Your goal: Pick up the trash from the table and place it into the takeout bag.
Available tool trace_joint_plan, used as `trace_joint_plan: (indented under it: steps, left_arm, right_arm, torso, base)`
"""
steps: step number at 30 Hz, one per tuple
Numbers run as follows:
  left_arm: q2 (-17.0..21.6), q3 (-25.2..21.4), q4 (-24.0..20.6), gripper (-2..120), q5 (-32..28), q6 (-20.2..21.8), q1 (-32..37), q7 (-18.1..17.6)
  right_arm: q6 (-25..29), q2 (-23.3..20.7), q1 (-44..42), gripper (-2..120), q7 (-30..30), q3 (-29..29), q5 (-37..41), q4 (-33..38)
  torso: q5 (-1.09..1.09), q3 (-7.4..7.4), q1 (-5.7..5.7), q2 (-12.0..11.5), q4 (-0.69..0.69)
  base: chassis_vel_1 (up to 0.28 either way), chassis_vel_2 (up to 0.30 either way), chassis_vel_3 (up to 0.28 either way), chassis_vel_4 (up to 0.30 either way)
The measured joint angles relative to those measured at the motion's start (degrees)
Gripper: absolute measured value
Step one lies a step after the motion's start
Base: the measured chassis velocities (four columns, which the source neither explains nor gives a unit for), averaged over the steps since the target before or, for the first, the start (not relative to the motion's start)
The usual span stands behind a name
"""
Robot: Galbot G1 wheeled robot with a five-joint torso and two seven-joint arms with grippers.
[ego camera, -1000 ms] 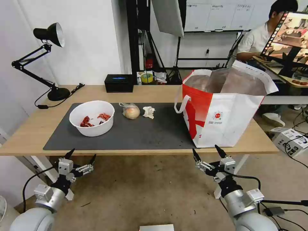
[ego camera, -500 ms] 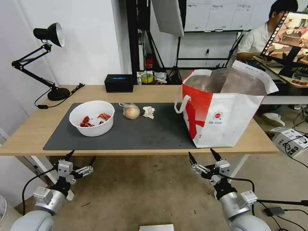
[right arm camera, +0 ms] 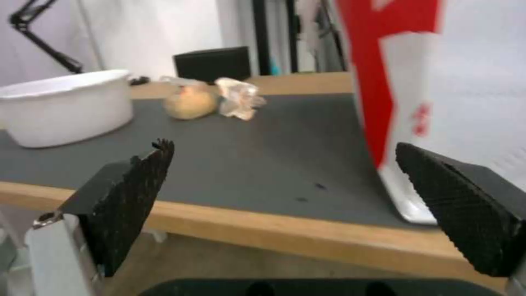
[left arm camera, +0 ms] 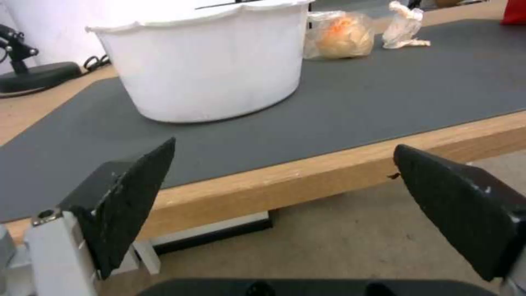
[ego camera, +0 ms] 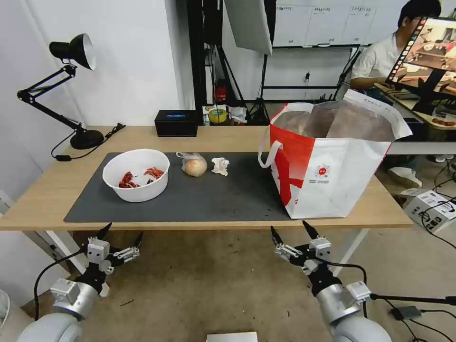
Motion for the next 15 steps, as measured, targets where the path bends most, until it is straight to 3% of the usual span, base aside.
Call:
trace_joint_plan:
  steps: [15]
  left_arm:
    - [0.20, -0.01, -0.66, 100, -0.10, -0.01, -0.90, 1.05]
  right_arm:
    - [-8.02, -4.97, 17.31, 100, -2.68, -8.95, 7.53, -3.36]
  torso:
    - [0.01, 0.00, 0.01, 0.00, -0.01]
  base:
    - [0.000, 0.000, 0.000, 0.000]
